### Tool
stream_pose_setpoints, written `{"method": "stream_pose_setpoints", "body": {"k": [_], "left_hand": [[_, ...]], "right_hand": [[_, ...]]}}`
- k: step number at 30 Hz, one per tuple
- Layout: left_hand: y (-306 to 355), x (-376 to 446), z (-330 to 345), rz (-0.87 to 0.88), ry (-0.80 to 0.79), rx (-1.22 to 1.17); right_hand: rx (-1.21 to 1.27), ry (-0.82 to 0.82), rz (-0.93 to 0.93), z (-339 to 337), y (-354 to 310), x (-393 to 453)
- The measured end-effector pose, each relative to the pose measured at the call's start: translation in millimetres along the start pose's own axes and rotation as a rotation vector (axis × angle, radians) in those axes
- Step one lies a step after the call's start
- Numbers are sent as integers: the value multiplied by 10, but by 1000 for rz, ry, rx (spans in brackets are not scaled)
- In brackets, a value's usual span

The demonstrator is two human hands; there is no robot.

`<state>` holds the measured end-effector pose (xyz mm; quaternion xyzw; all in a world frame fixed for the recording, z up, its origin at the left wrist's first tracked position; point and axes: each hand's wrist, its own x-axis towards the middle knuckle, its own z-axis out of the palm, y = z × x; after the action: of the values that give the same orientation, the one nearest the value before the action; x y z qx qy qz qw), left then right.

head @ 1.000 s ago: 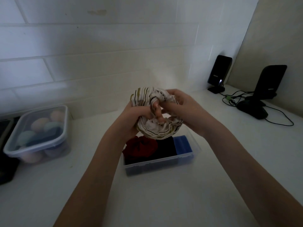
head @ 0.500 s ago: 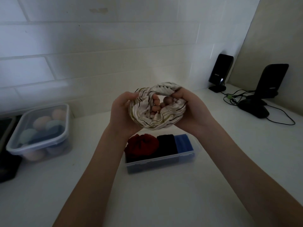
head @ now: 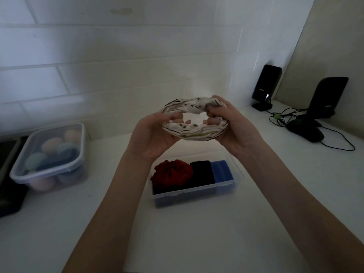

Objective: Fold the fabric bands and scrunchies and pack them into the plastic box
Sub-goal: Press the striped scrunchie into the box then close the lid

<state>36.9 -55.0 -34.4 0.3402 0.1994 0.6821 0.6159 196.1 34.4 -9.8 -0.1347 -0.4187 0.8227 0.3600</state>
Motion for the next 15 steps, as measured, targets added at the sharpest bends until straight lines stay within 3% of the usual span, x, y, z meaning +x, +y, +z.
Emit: {"method": "stream_pose_setpoints", "body": {"k": [5, 15], "left_hand": [[-50, 12, 53, 67, 48, 383], [-38, -172, 299, 0, 110, 1181]], "right_hand": [[-104, 88, 2, -83, -11, 2], [-920, -16, -280, -248, -44, -203]]}}
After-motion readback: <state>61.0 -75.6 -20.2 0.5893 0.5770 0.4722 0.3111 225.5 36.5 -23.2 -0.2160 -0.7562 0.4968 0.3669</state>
